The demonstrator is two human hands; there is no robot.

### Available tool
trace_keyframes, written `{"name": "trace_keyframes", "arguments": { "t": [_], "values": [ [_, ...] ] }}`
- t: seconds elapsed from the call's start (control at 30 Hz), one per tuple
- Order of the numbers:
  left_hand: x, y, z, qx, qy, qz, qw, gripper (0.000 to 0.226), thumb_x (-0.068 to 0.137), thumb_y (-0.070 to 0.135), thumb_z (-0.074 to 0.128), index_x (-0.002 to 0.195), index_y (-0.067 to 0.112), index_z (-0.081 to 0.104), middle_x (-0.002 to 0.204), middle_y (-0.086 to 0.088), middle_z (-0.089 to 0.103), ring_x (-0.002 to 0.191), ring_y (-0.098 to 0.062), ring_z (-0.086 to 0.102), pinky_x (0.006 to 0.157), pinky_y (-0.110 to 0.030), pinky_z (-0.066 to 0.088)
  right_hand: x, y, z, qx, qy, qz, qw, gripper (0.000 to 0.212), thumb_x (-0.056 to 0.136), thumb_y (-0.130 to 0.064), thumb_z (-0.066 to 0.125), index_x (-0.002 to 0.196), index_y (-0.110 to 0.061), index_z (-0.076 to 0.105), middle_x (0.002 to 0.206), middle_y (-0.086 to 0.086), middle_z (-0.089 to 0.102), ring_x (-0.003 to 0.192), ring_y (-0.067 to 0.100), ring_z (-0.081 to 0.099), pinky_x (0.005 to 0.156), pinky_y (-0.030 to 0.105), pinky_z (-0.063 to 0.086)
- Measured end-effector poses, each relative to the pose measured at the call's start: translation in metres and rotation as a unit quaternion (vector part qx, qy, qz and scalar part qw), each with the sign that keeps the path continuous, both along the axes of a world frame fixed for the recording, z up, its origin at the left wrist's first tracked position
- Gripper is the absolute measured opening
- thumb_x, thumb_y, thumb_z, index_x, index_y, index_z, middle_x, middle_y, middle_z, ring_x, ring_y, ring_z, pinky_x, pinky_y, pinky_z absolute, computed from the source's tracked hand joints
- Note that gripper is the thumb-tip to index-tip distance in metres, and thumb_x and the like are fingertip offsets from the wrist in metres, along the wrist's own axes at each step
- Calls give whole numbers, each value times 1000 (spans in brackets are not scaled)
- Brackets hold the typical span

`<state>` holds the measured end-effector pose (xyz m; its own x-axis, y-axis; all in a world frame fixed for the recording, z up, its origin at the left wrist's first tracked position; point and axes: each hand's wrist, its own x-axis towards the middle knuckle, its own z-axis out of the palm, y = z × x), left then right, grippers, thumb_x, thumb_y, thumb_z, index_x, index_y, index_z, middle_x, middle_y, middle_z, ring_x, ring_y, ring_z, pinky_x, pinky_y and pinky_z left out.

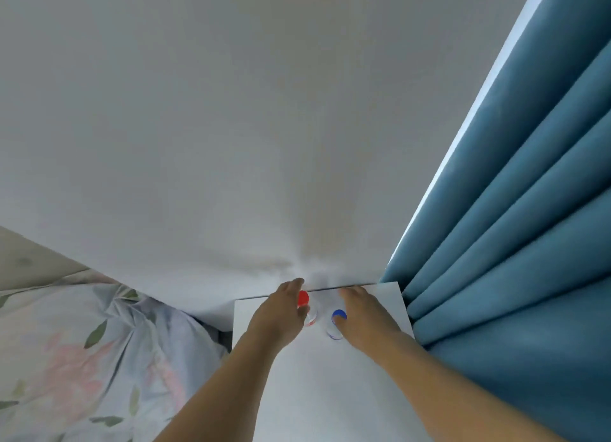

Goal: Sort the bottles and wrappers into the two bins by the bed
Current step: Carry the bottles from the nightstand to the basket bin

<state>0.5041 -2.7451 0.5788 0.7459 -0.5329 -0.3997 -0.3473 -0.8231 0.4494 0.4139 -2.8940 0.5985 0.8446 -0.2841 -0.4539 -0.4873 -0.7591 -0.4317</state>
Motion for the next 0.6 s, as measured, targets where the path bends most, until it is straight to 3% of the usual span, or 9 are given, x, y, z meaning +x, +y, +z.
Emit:
{"name": "trace_keyframes", "arguments": {
  "t": [0.13,0.3,0.43,0.6],
  "values": [
    [3,-1,-52,-41,-16,4,999,49,99,27,49,146,27,34,147,7,41,125,-14,51,98,-27,43,15,0,-59,-16,17,20,1000,40,94,-29,54,131,-16,47,128,5,47,116,24,49,94,32,46],
    [5,4,-68,-44,-31,-3,999,43,98,21,50,140,28,40,133,7,54,113,-15,57,86,-23,43,13,10,-84,-30,-8,19,999,34,94,-27,56,127,-16,51,124,4,43,118,22,42,95,29,44],
    [-5,18,-36,-56,-33,39,997,34,98,24,51,131,26,42,116,6,60,94,-15,58,77,-23,44,5,13,-57,16,-38,-8,999,35,94,-20,57,129,-19,50,127,-1,42,123,18,39,101,27,40],
    [-31,57,60,-109,-27,189,975,32,96,26,55,126,25,44,102,9,59,81,-14,54,63,-21,36,-3,31,32,55,-155,-65,984,39,90,-5,56,127,-16,54,129,0,48,124,19,39,99,22,36]
  ]
}}
